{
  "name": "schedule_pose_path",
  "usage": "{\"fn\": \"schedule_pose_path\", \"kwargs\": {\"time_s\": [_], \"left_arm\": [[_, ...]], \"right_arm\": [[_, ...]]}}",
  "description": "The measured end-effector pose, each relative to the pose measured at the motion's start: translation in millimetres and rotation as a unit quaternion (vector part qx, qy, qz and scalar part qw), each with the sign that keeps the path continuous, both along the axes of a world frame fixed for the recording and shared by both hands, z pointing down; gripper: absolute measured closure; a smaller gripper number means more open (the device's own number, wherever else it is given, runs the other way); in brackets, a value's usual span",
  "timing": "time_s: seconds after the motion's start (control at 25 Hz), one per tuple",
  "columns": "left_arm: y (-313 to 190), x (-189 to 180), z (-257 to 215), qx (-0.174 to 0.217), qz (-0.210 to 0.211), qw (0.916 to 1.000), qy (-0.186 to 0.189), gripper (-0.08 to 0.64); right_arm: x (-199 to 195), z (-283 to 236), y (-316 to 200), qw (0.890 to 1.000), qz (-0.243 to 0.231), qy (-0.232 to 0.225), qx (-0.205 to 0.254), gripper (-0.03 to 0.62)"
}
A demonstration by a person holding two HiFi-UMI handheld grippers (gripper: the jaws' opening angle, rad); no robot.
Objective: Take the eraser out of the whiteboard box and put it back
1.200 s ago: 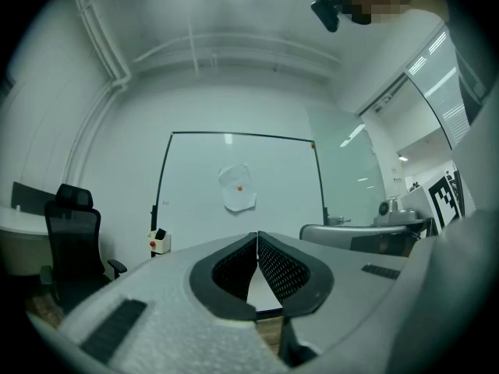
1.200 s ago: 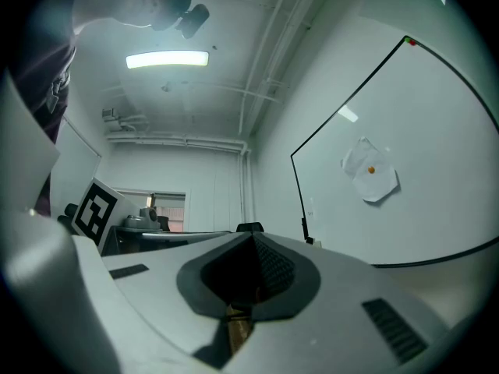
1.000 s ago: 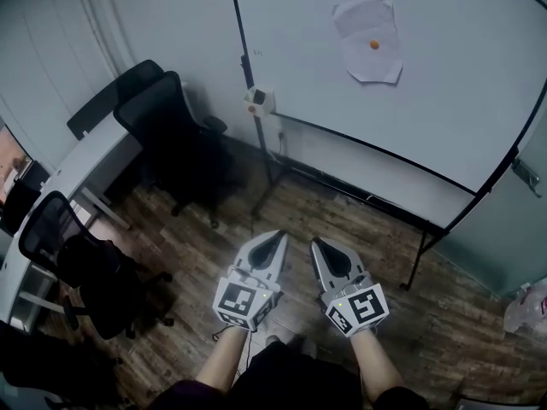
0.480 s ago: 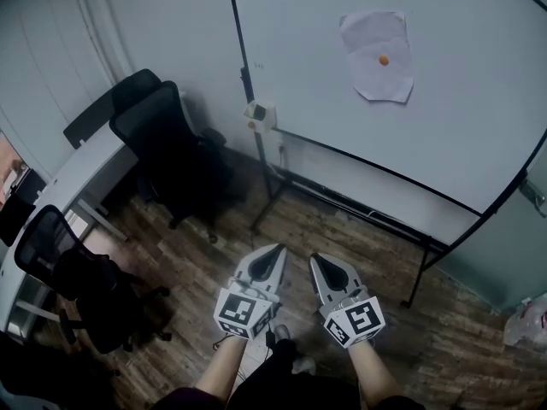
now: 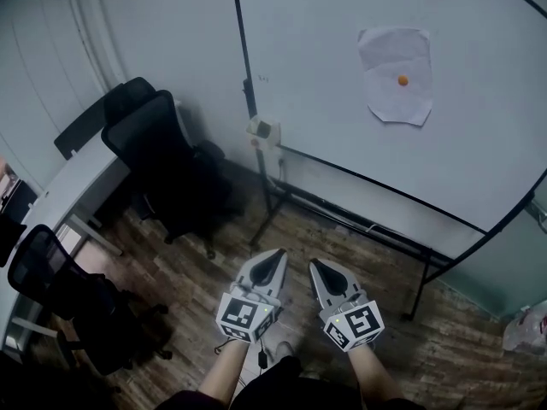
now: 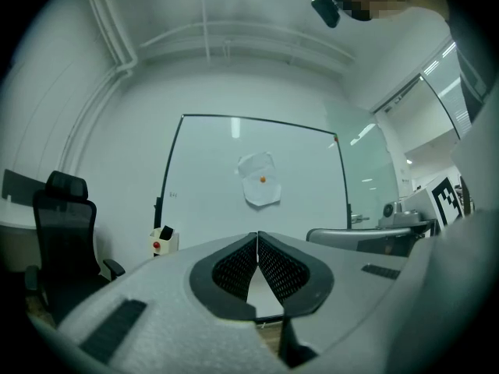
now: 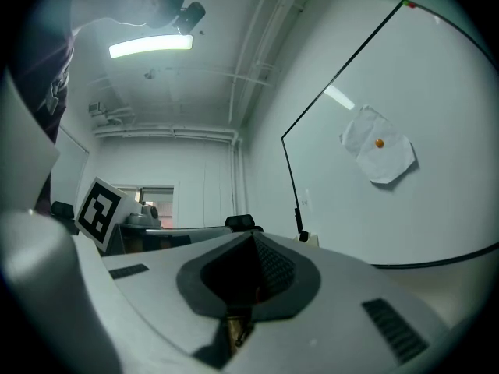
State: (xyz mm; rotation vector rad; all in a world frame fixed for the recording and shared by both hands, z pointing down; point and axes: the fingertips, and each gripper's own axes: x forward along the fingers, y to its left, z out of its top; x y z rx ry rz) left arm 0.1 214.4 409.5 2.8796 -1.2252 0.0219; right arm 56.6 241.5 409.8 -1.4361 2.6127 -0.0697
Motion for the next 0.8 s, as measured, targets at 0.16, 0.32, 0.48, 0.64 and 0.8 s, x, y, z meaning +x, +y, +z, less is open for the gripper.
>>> {"fn": "schedule_pose_path", "kwargs": {"time_s": [0.16, 0.32, 0.48, 0.64, 0.8], "left_arm": [[-31.6, -13.3, -2.0, 0.001, 0.010, 0.9999, 0.007, 0.555], [-59.4, -25.2, 1.2, -0.006, 0.017, 0.9998, 0.011, 0.555], [-78.6, -26.1, 7.7, -0.015, 0.021, 0.9996, 0.014, 0.555], [-102.1, -24.0, 17.4, -0.024, 0.020, 0.9994, 0.014, 0.555], [-131.2, -17.9, 21.4, -0.026, 0.015, 0.9995, 0.012, 0.555]], "right_arm": [[-14.6, -1.9, -32.3, 1.000, 0.010, 0.001, -0.004, 0.589], [-28.4, -4.2, -54.5, 1.000, 0.017, 0.005, -0.003, 0.590], [-26.3, 3.0, -75.1, 1.000, 0.025, 0.008, -0.012, 0.589], [-22.6, 4.5, -100.7, 1.000, 0.025, 0.008, -0.011, 0.589], [-16.0, 9.1, -133.1, 1.000, 0.021, 0.004, -0.013, 0.589]]}}
